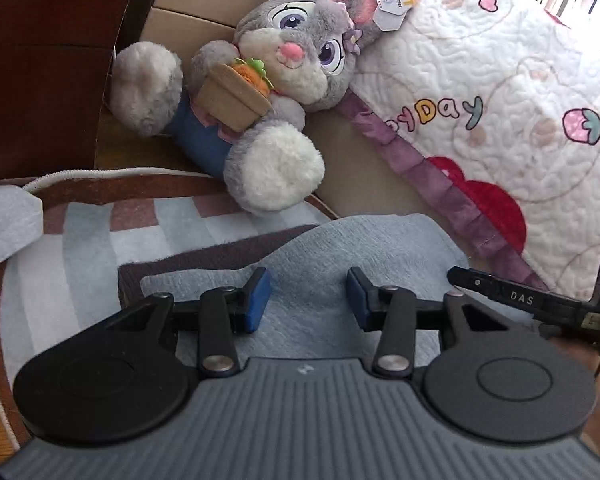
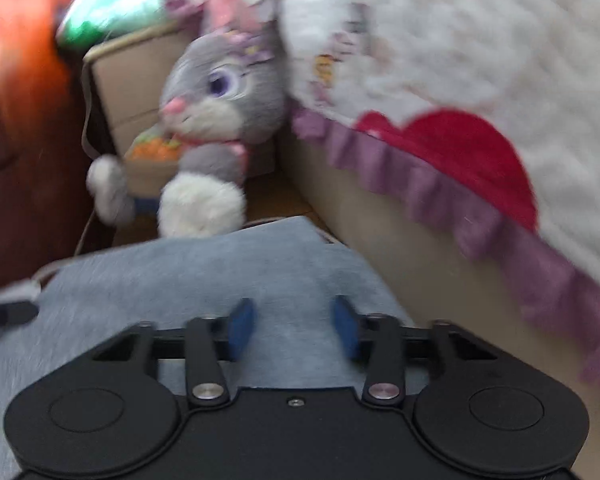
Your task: Fold clothes
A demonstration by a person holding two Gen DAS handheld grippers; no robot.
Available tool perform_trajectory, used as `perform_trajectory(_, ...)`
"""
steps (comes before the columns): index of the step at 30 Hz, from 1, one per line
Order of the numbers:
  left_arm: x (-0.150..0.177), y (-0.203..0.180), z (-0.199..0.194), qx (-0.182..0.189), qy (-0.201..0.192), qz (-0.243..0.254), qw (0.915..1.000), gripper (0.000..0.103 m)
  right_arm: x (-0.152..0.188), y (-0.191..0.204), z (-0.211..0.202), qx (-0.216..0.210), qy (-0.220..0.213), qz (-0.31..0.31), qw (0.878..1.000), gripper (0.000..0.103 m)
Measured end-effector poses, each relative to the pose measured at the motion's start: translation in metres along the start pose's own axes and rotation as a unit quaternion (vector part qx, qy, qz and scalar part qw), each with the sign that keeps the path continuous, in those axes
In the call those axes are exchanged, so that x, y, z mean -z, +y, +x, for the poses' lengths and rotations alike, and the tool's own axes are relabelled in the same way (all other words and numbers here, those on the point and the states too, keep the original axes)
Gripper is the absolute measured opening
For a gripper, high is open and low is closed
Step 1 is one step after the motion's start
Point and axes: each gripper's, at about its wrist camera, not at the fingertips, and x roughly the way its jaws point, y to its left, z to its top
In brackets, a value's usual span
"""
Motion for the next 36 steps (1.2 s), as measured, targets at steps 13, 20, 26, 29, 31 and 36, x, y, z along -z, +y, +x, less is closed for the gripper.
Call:
perform_trajectory(13,0.004,0.002,-0.01,0.003,-0.014,-0.008,0.9999,0.044,0.084,0.038,-0.108,0.054,-0.103,0.084,0.99,0.052)
perform_trajectory(20,0.009,-0.012,-0.019,-0.011,-0.018,0.027,0.9994,0.046,0.146,0.057,-0.108,-0.106,-0.062,0.161,0.979,0.034)
perform_trajectory(26,0.016,-0.029,-0.036,-0.026,-0.005,0.068,0.9973,0.063,0.178,0.083,-0.136,-0.127,0.006,0.128,0.984,0.043)
perform_trajectory(29,0.021,-0.042,-0.038,-0.031,-0.013,0.071,0.997,0.085,0.188,0.075,-0.161,-0.068,-0.003,0.131,0.989,0.053)
perform_trajectory(31,0.026,-0.053,-0.036,-0.052,-0.011,0.075,0.9958,0.09,0.193,0.069,-0.175,-0.032,-0.007,0.139,0.99,0.053)
perform_trajectory(36,0.043,-0.093,-0.048,-0.113,0.002,0.159,0.9808,0.1,0.193,0.062,-0.205,0.024,-0.009,0.13,0.991,0.053)
